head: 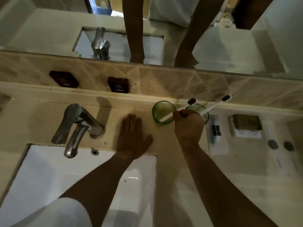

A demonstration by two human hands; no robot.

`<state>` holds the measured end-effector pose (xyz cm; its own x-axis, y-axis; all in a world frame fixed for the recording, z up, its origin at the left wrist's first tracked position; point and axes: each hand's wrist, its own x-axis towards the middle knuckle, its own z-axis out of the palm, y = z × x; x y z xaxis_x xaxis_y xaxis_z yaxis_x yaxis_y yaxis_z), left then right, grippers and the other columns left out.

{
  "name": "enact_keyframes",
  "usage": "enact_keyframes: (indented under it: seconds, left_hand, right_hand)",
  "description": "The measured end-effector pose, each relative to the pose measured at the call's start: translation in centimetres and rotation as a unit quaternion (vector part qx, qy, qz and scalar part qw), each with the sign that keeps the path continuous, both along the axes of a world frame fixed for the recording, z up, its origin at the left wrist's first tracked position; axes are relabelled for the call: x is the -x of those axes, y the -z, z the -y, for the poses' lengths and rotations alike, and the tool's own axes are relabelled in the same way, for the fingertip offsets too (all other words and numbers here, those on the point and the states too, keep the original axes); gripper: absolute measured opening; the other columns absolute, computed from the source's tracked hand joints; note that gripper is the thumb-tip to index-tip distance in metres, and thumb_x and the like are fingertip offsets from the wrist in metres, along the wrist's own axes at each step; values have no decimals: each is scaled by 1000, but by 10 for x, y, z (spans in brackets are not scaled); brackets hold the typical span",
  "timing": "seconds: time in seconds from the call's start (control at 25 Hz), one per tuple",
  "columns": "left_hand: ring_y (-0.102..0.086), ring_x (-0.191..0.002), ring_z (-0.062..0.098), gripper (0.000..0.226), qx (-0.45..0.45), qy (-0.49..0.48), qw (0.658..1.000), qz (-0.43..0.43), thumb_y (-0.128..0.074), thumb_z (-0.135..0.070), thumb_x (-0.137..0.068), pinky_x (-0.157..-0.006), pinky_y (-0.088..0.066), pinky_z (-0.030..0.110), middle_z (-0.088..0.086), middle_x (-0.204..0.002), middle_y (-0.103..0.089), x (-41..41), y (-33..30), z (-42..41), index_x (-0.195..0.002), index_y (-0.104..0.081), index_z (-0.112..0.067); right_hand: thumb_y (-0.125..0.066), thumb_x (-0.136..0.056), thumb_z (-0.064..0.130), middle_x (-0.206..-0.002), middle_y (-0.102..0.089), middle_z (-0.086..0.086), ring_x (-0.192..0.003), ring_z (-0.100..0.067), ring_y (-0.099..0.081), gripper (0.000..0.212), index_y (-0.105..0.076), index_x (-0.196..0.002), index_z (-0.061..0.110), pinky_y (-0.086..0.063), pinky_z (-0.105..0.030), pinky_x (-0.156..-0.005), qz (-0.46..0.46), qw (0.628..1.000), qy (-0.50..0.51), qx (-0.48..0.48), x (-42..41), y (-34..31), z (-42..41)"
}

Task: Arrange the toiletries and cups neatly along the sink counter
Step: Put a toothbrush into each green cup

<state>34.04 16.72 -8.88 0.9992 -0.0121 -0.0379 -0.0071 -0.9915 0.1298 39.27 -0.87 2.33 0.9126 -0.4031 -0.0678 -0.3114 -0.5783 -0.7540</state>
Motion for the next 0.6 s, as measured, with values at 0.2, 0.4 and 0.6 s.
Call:
enact_keyframes:
  seconds: [0.2, 0.4, 0.6]
  left_hand:
    - [-23, -149, 44, 90, 13, -3, 1000, 16, -38, -67, -89, -123, -13, 57, 30, -157, -33, -1, 5, -1, -149, -34, 1]
    - [-24, -149, 42, 90, 18, -10, 1000, 22, -39, -69, -88, -124, -11, 55, 28, -157, -34, 0, 8, -1, -149, -33, -2]
    - [-25, -148, 42, 90, 21, -11, 999, 32, -41, -67, -87, -124, -11, 55, 28, -156, -36, -1, 8, -1, -148, -34, -2]
  right_hand:
    - [-71, -87, 41, -79, -77, -3, -73, -20, -72, 28, -78, -92, 15, -58, -32, -77, -7, 1000, -3, -20, 5, 3, 4]
    - [-66, -91, 36, -78, -76, -5, -68, -21, -73, 24, -78, -95, 16, -61, -41, -74, -15, 998, -8, -64, 11, 6, 1]
    - [-63, -94, 31, -62, -71, 3, -40, -8, -65, 23, -77, -86, 14, -54, -25, -49, -26, 995, 14, -92, 5, 2, 2]
